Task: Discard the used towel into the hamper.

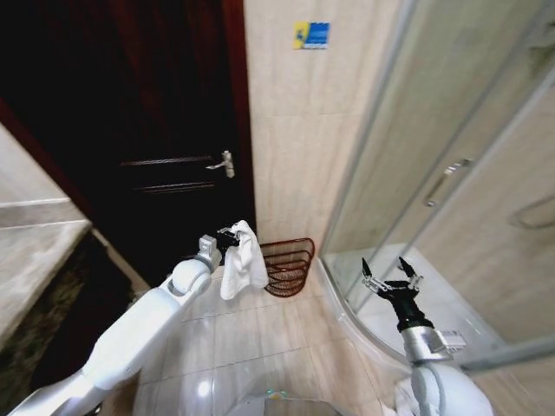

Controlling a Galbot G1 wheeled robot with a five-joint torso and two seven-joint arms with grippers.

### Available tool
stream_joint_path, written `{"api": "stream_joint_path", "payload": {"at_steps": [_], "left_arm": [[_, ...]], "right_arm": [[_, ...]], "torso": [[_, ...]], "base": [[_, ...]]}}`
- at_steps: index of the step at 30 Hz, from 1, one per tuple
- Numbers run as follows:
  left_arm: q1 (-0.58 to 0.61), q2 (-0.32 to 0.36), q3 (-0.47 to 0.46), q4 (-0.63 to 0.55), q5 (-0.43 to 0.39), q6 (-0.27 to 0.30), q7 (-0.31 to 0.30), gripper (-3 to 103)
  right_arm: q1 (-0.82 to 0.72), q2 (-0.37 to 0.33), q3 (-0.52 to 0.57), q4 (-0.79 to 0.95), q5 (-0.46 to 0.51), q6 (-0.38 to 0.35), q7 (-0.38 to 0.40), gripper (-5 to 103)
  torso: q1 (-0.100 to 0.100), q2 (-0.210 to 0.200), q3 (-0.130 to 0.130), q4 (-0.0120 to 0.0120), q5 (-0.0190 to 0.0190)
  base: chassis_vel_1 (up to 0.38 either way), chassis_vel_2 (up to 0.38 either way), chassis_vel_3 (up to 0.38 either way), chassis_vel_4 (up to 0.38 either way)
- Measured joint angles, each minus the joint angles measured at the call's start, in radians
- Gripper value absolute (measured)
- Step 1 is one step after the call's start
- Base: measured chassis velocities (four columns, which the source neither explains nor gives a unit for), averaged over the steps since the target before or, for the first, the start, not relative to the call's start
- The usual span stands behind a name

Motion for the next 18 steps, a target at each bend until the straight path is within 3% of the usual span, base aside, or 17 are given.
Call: {"api": "stream_joint_path", "payload": {"at_steps": [5,9,11,18], "left_arm": [[0.054,-0.028,-0.050,-0.024,0.033,-0.040,0.027,3],[0.125,-0.080,-0.107,-0.053,0.086,-0.086,0.025,3],[0.211,-0.146,-0.147,-0.089,0.126,-0.136,-0.009,3],[0.326,-0.256,-0.188,-0.155,0.206,-0.181,-0.069,3]], "right_arm": [[-0.007,0.006,-0.003,0.000,0.001,0.009,-0.017,100],[-0.003,0.009,-0.005,0.000,0.003,0.009,0.009,100],[0.003,0.009,-0.005,-0.003,-0.001,0.009,0.053,100],[0.018,0.009,-0.006,-0.011,-0.029,0.004,0.127,100]], "torso": [[0.000,0.000,0.000,-0.0006,0.0000],[0.000,0.000,0.000,0.0004,-0.0001],[0.000,0.000,0.000,0.0007,-0.0002],[0.000,0.000,0.000,0.0001,0.0000]], "base": [[-0.070,-0.112,-0.138,-0.068],[0.000,0.000,0.000,0.000],[0.000,0.000,0.000,0.000],[0.000,0.000,0.000,0.000]]}}
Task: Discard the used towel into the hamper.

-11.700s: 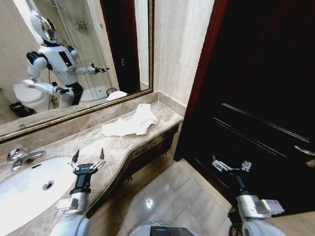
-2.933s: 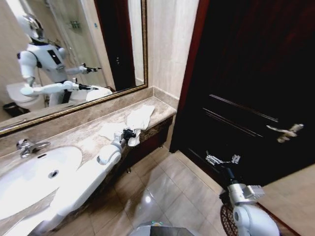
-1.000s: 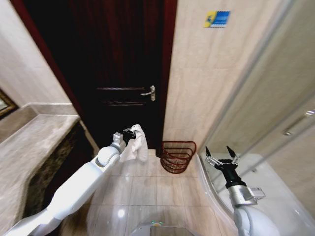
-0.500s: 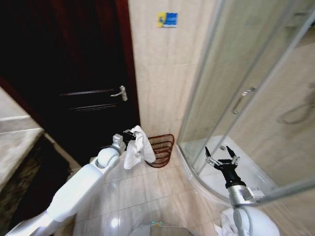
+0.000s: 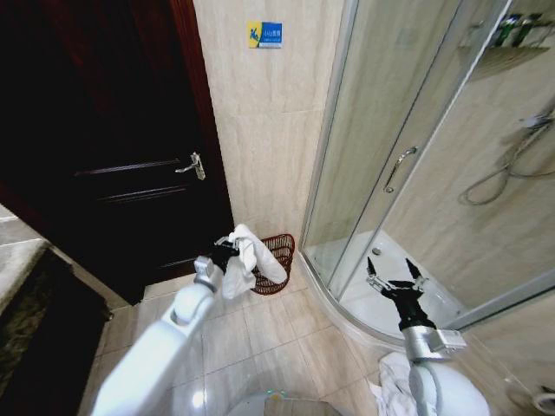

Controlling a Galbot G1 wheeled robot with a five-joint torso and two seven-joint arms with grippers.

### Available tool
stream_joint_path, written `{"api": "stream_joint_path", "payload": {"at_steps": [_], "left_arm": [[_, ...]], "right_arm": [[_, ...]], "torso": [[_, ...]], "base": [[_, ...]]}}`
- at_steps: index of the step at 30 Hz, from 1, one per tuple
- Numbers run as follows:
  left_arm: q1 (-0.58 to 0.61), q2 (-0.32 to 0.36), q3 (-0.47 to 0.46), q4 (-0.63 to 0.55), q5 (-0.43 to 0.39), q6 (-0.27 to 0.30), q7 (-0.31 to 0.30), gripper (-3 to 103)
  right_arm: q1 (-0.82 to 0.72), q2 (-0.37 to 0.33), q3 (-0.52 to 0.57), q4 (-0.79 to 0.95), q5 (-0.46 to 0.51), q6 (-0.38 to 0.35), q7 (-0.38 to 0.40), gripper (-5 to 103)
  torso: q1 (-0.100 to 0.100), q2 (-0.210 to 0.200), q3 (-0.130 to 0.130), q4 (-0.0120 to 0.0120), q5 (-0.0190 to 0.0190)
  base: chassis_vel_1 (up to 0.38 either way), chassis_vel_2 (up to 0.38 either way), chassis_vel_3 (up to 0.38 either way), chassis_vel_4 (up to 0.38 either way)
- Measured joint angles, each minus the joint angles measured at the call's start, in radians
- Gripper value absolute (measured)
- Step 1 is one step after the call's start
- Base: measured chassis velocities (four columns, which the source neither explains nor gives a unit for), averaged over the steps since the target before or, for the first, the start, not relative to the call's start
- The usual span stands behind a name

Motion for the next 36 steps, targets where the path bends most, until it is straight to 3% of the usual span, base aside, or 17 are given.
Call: {"api": "stream_joint_path", "payload": {"at_steps": [4,5,8,10,12,17,22,36], "left_arm": [[0.041,-0.061,-0.026,-0.035,0.073,-0.005,-0.037,3],[0.045,-0.074,-0.035,-0.036,0.106,-0.005,-0.039,3],[0.041,-0.086,-0.062,-0.010,0.157,-0.015,-0.022,3],[0.030,-0.090,-0.093,0.027,0.186,-0.036,0.031,3],[0.017,-0.082,-0.129,0.071,0.162,-0.055,0.109,3],[0.010,-0.066,-0.146,0.082,0.058,-0.028,0.152,3],[-0.009,-0.063,-0.132,0.063,0.015,0.013,0.154,3],[-0.030,-0.051,-0.110,0.068,0.019,0.015,0.137,3]], "right_arm": [[0.025,0.000,0.015,0.014,0.006,-0.051,0.010,100],[0.033,-0.001,0.019,0.028,0.008,-0.092,0.020,100],[0.037,-0.003,0.023,0.051,0.012,-0.129,0.024,100],[0.034,-0.004,0.024,0.065,0.013,-0.136,0.021,100],[0.018,-0.003,0.032,0.082,0.015,-0.135,-0.001,100],[-0.016,0.000,0.057,0.091,0.029,-0.138,-0.072,100],[-0.050,0.000,0.055,0.087,0.029,-0.125,-0.130,100],[-0.055,0.000,0.030,0.096,0.002,-0.138,-0.139,100]], "torso": [[0.000,0.000,0.000,0.0000,0.0001],[0.000,0.000,0.000,0.0000,-0.0001],[0.000,0.000,0.000,0.0000,-0.0001],[0.000,0.000,0.000,-0.0001,-0.0003],[0.000,0.000,0.000,-0.0001,-0.0003],[0.000,0.000,0.000,-0.0001,-0.0003],[0.000,0.000,0.000,0.0000,-0.0002],[0.000,0.000,0.000,0.0000,-0.0003]], "base": [[0.000,0.000,0.000,0.000],[0.000,0.000,0.000,0.000],[0.000,0.000,0.000,0.000],[0.000,0.000,0.000,0.000],[0.000,0.000,0.000,0.000],[0.000,0.000,0.000,0.000],[0.000,0.000,0.000,0.000],[0.000,0.000,0.000,0.000]]}}
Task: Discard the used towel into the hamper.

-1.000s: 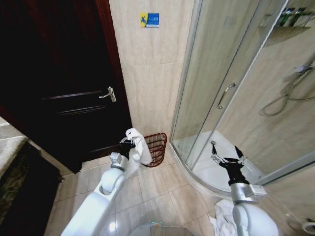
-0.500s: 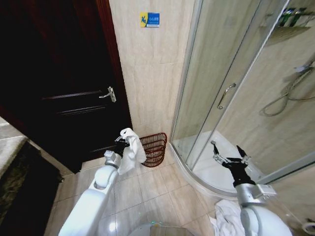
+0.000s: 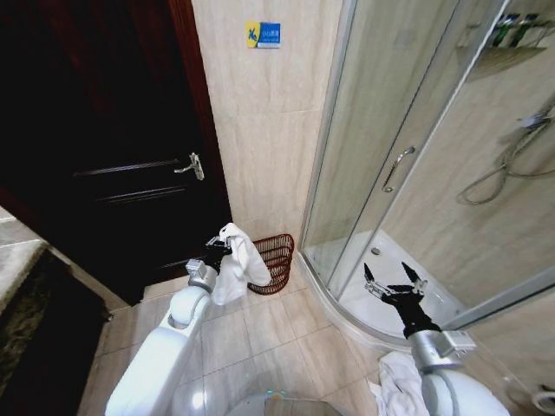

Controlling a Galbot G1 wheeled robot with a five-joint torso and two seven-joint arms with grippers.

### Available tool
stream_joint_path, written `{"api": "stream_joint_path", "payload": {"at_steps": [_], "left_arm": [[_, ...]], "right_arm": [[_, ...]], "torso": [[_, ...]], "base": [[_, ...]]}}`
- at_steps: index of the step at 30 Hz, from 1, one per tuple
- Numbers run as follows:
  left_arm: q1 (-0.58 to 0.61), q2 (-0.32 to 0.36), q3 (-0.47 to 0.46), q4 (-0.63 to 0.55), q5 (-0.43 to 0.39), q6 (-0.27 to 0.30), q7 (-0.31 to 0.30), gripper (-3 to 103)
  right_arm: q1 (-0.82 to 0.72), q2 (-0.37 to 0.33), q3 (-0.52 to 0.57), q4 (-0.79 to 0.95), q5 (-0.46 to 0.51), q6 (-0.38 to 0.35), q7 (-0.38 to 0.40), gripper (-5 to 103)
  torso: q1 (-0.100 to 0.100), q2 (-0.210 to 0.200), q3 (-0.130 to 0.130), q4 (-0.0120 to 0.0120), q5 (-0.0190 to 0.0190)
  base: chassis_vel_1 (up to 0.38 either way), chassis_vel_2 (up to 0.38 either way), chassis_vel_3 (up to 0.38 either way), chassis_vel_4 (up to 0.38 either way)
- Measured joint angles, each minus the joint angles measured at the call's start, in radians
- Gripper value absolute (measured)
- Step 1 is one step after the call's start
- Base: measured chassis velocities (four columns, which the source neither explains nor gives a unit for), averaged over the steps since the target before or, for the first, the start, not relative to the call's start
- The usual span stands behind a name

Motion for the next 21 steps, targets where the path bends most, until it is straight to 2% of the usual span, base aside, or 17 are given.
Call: {"api": "stream_joint_path", "payload": {"at_steps": [21], "left_arm": [[0.001,0.015,0.008,0.006,-0.004,-0.022,0.009,3]], "right_arm": [[0.007,0.000,-0.001,-0.007,0.000,0.022,0.001,100]], "torso": [[0.000,0.000,0.000,0.0000,0.0001]], "base": [[0.000,0.000,0.000,0.000]]}}
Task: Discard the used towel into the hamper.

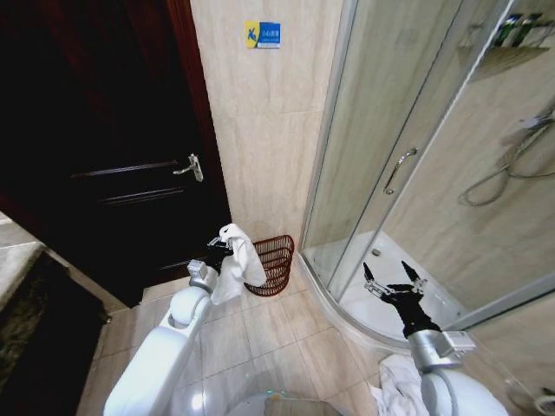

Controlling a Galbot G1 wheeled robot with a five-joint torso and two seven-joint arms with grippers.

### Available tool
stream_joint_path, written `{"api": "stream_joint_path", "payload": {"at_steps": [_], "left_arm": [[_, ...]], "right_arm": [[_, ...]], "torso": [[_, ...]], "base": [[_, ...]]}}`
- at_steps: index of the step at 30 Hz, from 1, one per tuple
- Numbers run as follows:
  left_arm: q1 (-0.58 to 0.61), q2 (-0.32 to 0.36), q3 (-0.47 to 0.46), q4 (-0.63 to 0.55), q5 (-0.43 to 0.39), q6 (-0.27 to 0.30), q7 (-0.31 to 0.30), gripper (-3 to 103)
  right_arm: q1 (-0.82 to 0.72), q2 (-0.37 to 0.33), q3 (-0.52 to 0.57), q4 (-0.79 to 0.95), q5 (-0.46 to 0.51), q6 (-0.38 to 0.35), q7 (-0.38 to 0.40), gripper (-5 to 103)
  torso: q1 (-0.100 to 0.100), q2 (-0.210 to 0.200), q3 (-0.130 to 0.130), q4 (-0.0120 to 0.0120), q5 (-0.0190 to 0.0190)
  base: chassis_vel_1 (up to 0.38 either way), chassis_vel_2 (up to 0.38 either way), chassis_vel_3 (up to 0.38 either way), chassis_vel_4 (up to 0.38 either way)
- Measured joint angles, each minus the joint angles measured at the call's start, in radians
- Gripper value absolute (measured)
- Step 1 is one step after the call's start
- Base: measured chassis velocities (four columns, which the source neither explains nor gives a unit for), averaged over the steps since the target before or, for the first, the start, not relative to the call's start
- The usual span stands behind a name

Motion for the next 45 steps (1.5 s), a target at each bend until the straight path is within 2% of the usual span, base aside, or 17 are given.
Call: {"api": "stream_joint_path", "payload": {"at_steps": [31,36,45], "left_arm": [[-0.004,0.028,0.008,0.011,-0.023,-0.010,0.027,3],[-0.046,0.031,0.025,0.066,-0.022,-0.027,0.035,3],[-0.247,0.011,0.144,0.274,-0.022,-0.063,0.039,3]], "right_arm": [[0.006,0.000,-0.016,0.011,-0.007,-0.002,0.000,100],[0.008,0.000,-0.016,0.009,-0.006,0.007,0.001,100],[0.011,0.000,-0.015,-0.017,-0.019,0.026,0.004,100]], "torso": [[0.000,0.000,0.000,0.0000,0.0000],[0.000,0.000,0.000,0.0001,-0.0001],[0.000,0.000,0.000,-0.0001,-0.0002]], "base": [[0.000,0.000,0.000,0.000],[0.000,0.000,0.000,0.000],[0.000,0.000,0.000,0.000]]}}
